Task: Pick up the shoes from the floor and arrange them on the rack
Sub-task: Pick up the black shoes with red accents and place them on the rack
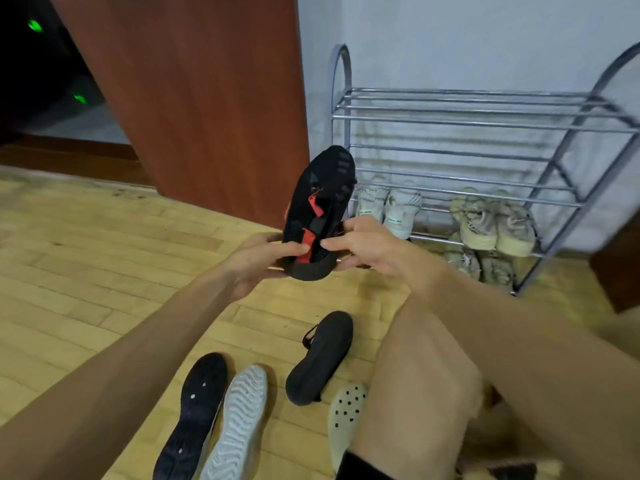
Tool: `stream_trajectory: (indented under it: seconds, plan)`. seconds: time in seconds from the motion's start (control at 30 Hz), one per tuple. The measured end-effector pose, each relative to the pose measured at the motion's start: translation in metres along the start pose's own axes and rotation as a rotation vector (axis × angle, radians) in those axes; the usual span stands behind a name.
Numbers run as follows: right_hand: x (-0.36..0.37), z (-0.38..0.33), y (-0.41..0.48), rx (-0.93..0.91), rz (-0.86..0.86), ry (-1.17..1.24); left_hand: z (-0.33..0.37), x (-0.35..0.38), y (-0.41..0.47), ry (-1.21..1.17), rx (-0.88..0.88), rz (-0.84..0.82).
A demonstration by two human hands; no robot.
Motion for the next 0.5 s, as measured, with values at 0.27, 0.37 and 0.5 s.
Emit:
stream_trajectory:
  seconds: [0.27,0.37,0.5]
  plan:
    - [-0.129,-0.012,-0.043,-0.045,0.109,-0.064,0.088,0.105,0.013,0.152,0.088,-0.133]
    - [-0.176,-0.003,-0.063,-0.048,0.161,-0.129,0.108,0.154,0.014,0.170,0.068,-0.171]
    - [-0.243,0.016,-0.096,-0.083,0.247,-0.144,0.123,0.220,0.013,0.124,0.073,-0.188]
Point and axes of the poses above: each hand's wrist, its own y-axis towards the middle knuckle, its own x-axis out of the palm, z = x × y, the point moved 4 cm from there along y, towards the middle knuckle, and after that the axes turned 7 degrees about z, right-handed, at the moved point
